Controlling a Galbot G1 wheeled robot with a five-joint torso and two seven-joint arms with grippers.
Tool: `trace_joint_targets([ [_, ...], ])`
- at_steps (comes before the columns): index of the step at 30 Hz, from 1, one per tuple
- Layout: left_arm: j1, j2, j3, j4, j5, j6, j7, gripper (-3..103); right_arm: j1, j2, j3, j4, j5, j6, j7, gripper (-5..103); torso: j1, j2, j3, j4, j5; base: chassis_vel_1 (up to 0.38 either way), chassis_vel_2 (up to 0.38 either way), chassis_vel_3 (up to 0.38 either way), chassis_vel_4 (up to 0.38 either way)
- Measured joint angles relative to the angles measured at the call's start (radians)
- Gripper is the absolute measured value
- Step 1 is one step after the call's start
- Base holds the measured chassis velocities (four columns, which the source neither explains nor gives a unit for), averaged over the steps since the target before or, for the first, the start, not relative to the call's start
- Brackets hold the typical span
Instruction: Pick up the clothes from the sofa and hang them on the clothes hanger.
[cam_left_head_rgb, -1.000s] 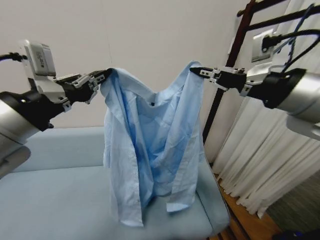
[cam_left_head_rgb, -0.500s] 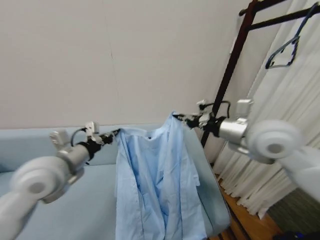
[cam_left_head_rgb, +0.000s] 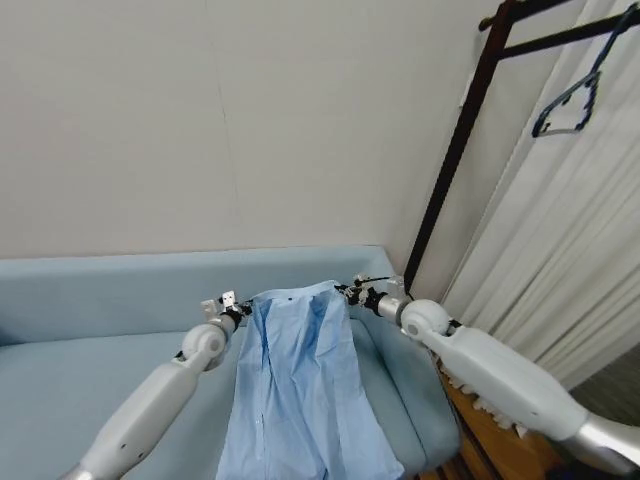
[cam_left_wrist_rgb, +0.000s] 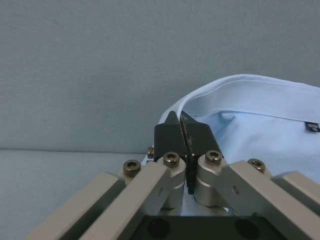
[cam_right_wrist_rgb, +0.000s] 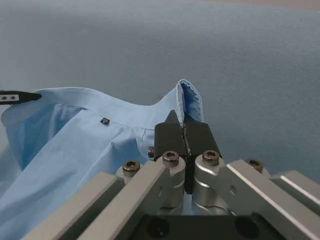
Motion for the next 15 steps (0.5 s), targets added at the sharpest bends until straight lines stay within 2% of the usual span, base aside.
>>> trace_joint_targets([
  [5, -0.117, -0.137, 0.068, 0.254, 0.108, -0.035, 0.069, 0, 0.041, 0.146, -0.012, -0.262, -0.169, 0.084, -0.065, 0, 0.0, 0.0, 0.0, 0.0002, -0.0001, 0.0, 0.0, 0.0, 0.0],
  [6, -0.117, -0.137, 0.068, 0.254, 0.108, -0.035, 0.069, 0, 0.041, 0.146, -0.012, -0.262, -0.169, 0.084, -0.065, 0, 0.0, 0.0, 0.0, 0.0002, -0.0001, 0.0, 0.0, 0.0, 0.0],
  [11, -0.208, -0.243, 0.108, 0.489, 0.205, -0.065, 0.131, 0, 0.074, 0.236, -0.014, -0.493, -0.298, 0.155, -0.149, 0, 0.0, 0.0, 0.0, -0.0001, 0.0, 0.0, 0.0, 0.0, 0.0],
  [12, -0.235, -0.298, 0.115, 0.595, 0.264, -0.084, 0.159, 0, 0.08, 0.28, -0.016, -0.61, -0.345, 0.186, -0.185, 0, 0.0, 0.0, 0.0, -0.0003, 0.0, 0.0, 0.0, 0.0, 0.0],
  [15, -0.234, -0.318, 0.115, 0.62, 0.286, -0.089, 0.163, 0, 0.079, 0.3, -0.015, -0.655, -0.366, 0.201, -0.192, 0, 0.0, 0.0, 0.0, 0.0001, 0.0, 0.0, 0.0, 0.0, 0.0],
])
